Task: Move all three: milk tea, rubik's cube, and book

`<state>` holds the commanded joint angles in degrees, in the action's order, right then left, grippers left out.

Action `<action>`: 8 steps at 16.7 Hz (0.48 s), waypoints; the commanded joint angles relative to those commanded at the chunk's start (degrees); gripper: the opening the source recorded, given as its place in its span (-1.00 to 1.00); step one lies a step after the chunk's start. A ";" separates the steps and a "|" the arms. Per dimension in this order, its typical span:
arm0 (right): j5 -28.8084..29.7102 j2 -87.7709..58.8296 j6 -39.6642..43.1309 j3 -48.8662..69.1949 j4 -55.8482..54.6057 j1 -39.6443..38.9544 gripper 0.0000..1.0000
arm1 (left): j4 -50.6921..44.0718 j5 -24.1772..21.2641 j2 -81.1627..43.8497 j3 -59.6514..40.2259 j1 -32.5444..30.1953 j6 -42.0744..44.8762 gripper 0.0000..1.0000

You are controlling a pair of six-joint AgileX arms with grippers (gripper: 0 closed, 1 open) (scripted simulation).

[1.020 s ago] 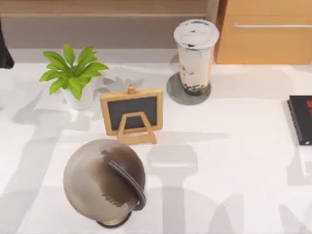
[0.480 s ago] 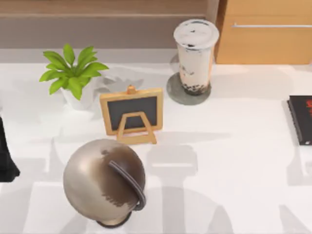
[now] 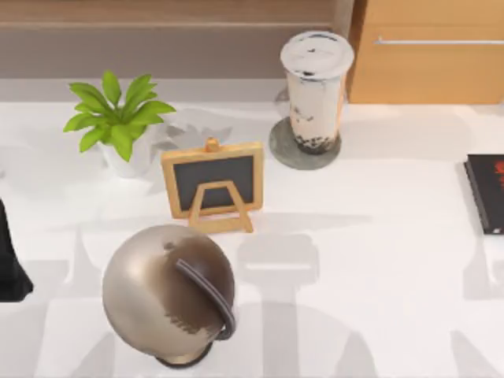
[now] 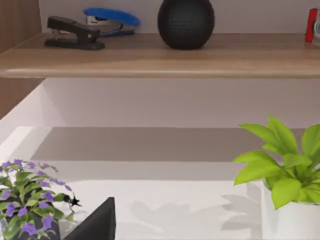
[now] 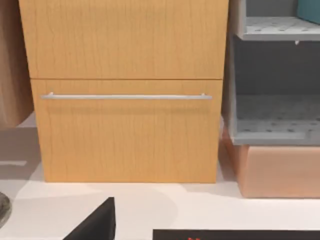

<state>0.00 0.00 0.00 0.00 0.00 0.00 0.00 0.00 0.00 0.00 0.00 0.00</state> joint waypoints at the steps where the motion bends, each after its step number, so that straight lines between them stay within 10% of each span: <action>1: -0.18 -0.57 0.03 0.50 -0.20 0.14 1.00 | 0.00 0.00 0.00 0.00 0.00 0.00 1.00; 8: -5.15 -21.45 0.19 17.54 -7.67 5.38 1.00 | 0.00 0.00 0.00 0.00 0.00 0.00 1.00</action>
<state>-5.15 -21.45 0.19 17.54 -7.67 5.38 0.00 0.00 0.00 0.00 0.00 0.00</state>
